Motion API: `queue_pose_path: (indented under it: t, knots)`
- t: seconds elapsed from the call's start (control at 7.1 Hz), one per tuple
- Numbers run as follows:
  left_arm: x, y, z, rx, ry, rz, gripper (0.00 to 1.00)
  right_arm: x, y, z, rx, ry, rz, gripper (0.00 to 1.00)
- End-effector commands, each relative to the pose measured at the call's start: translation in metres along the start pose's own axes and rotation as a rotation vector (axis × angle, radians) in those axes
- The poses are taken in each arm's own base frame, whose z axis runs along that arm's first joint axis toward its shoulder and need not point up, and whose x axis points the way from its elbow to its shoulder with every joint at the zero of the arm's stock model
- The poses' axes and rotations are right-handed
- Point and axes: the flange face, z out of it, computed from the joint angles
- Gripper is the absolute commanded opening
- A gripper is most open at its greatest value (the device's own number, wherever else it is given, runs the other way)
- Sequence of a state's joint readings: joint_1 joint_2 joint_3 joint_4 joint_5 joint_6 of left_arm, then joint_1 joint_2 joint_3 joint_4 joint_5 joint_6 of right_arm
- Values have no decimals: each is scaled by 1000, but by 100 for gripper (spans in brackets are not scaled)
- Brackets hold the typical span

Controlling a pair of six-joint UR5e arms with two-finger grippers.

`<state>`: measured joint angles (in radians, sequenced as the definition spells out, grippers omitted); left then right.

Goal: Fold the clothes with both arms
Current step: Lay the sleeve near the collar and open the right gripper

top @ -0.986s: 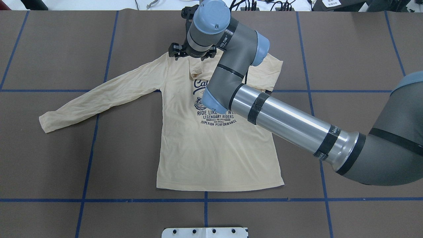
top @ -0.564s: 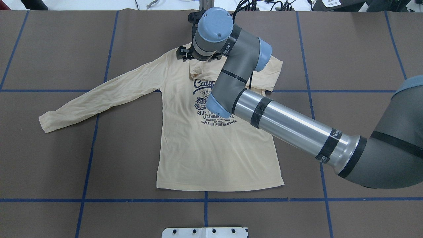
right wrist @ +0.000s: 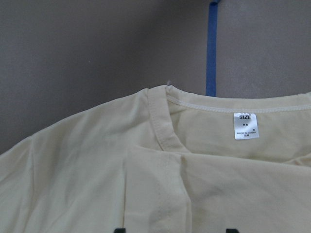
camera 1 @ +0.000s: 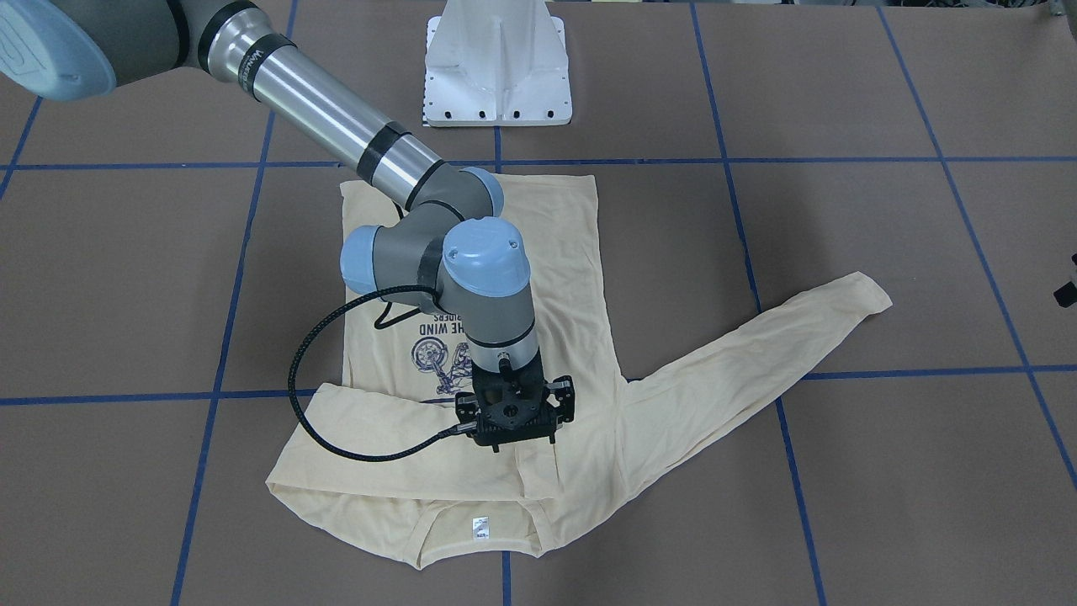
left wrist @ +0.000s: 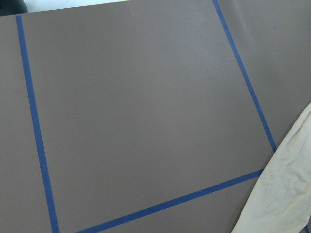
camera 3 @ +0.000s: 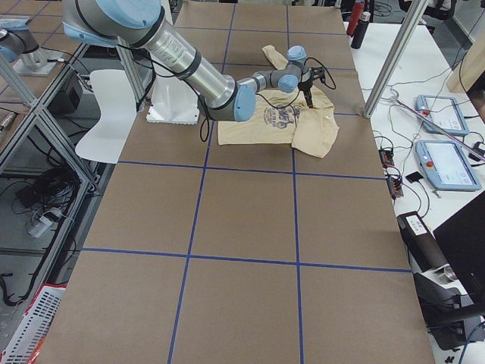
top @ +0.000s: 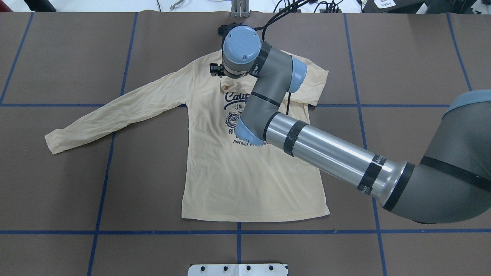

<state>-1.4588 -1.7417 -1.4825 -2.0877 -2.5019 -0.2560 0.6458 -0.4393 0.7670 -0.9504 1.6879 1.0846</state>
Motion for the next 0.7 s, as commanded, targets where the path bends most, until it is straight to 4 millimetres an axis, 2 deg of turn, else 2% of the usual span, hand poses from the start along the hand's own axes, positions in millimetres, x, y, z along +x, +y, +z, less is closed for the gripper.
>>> queue_pose_path:
  t: [0.0,0.14,0.42,0.56]
  knots:
    - [0,0,0,0,0,2,99,3,0,18,15,0,-4,66]
    - [-1,0,1,-2,0,-1,99,-10,-5,10,23,-15,-6,57]
    - [-4,1,3,-6,-2,-6,99,-28,-6,0,26,-37,-11,17]
    - [-5,1,3,-7,-4,-9,99,-33,0,1,21,-42,-16,1]
